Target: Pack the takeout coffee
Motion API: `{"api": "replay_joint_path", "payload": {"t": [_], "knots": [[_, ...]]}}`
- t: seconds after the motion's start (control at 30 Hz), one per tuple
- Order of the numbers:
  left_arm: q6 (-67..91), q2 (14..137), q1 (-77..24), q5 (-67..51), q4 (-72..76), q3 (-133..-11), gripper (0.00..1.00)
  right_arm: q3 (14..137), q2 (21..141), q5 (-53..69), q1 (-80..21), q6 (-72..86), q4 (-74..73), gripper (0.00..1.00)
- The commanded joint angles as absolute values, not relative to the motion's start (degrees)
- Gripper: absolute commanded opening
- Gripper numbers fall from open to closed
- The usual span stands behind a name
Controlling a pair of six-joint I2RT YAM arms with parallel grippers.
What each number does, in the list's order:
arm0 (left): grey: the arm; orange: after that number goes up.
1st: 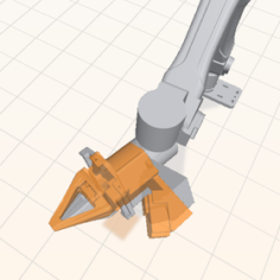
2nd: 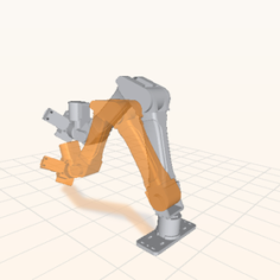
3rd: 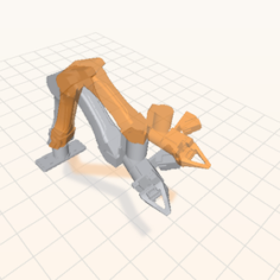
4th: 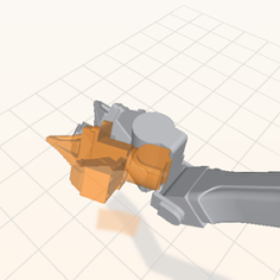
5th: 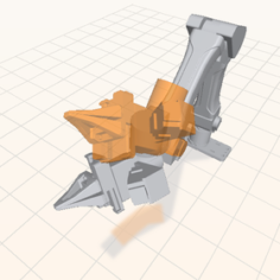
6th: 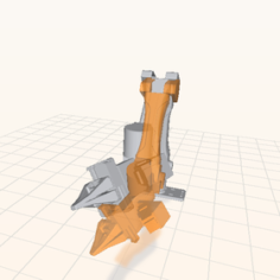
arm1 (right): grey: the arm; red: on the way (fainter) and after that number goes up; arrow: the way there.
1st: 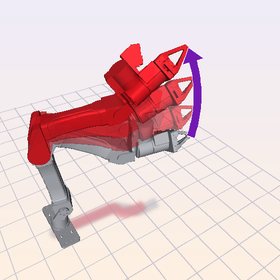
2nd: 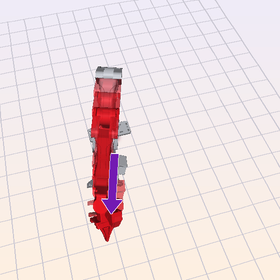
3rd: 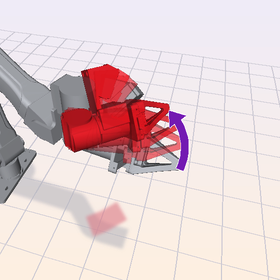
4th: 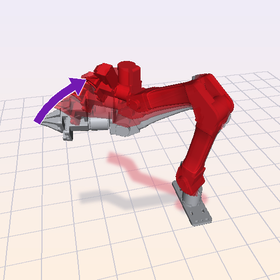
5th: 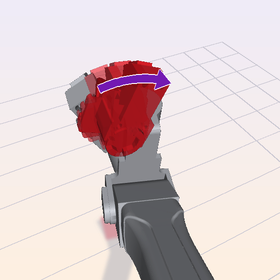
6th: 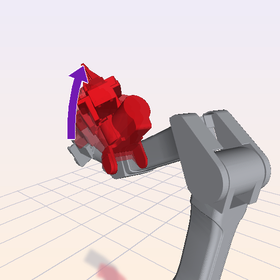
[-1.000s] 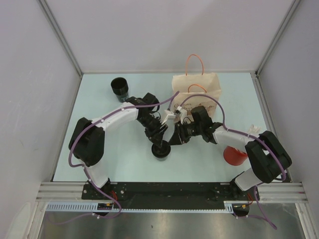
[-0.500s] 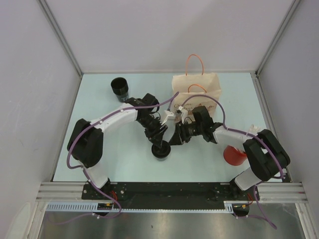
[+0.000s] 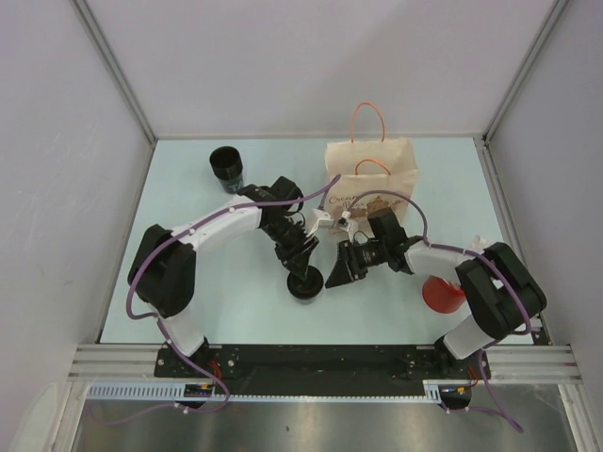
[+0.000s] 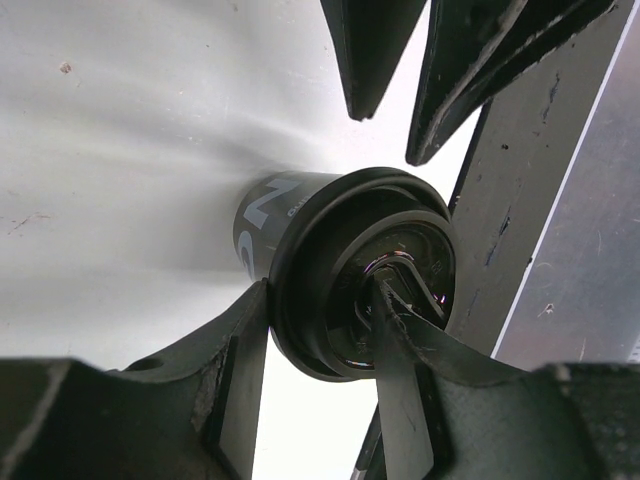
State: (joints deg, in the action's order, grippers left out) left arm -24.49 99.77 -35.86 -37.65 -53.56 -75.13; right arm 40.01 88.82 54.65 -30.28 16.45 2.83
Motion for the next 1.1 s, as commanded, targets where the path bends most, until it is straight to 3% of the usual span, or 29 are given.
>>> {"api": "replay_joint_path", "payload": {"t": [0.0, 0.27, 0.6, 0.87, 1.07], "knots": [[-29.09, 103.98, -36.47, -24.52, -51.33, -72.60, 0.46, 39.90, 90.87, 58.53, -31.55, 19.24, 5.17, 0.40], [-29.09, 104.50, -36.47, -24.61, -51.06, -72.59, 0.46, 39.90, 92.81, 64.95, -25.40, 28.03, 12.99, 0.43], [-28.74, 104.68, -36.47, -25.14, -50.80, -72.60, 0.45, 39.90, 95.10, 66.18, -28.83, 33.13, 19.42, 0.45], [-28.83, 104.59, -36.47, -25.31, -50.71, -72.34, 0.45, 39.99, 97.38, 65.57, -29.62, 31.91, 18.46, 0.30], [-29.09, 104.41, -36.47, -25.49, -50.54, -72.07, 0.45, 39.90, 99.05, 66.00, -29.36, 33.22, 19.77, 0.29]]}}
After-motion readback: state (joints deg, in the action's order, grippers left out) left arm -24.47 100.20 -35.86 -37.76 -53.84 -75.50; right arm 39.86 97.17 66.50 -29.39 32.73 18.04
